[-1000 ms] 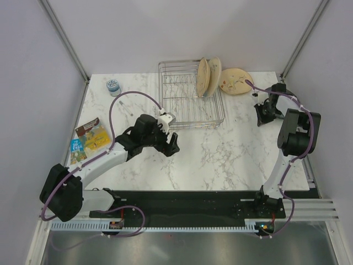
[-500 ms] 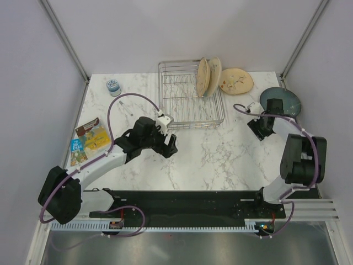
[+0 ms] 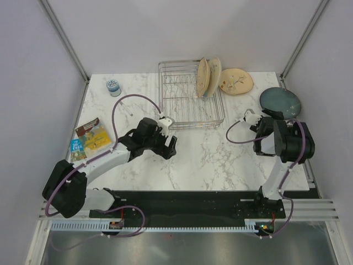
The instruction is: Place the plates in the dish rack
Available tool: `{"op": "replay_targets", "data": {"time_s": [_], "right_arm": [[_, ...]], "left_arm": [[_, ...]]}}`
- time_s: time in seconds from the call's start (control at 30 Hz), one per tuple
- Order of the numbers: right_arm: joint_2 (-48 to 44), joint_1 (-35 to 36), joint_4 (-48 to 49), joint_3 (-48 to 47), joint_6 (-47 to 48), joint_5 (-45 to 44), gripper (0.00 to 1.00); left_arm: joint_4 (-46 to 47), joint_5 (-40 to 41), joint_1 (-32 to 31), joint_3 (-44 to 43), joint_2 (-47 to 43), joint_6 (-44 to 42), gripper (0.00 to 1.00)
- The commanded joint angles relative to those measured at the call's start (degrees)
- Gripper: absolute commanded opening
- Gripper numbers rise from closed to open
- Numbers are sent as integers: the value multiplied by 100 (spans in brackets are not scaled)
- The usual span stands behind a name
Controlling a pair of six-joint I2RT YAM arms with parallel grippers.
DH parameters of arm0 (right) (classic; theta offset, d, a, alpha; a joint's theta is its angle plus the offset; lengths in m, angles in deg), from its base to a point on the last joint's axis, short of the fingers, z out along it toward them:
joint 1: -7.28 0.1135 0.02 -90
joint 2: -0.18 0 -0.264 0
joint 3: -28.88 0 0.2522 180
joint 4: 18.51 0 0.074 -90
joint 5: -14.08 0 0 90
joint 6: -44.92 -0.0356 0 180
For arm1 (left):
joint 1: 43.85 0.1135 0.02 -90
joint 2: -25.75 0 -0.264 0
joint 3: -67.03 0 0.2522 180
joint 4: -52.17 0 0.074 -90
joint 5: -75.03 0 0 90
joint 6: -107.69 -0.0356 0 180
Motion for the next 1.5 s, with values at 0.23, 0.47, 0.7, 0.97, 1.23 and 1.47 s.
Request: {"op": "replay_targets", "data": {"time_s": [0.23,0.47,0.7,0.97,1.23,1.47], "right_arm": [[1974,6,2702,-1021,975,-645,86],[1816,6,1787,-1119,588,-601,27],[1526,-55,-37,-1522,-149,-610,34],[1499,-152,-1526,-2480,-555,-417,32],[1096,-161,-2010,-2245,-441,-232,0],[-1275,-135,-3133,-410,235,794,0]], "left_arm": [[-219,43,-147,-945,717,-171,96],[-255,236,-428,-1385,1112,-374,96],[-281,351,-674,-1474,1236,-373,97],[-422,430,-850,-1482,1183,-365,98],[-439,824,-877,-1483,1017,-365,98],[-448,1388,-631,-1377,560,-462,98]]}}
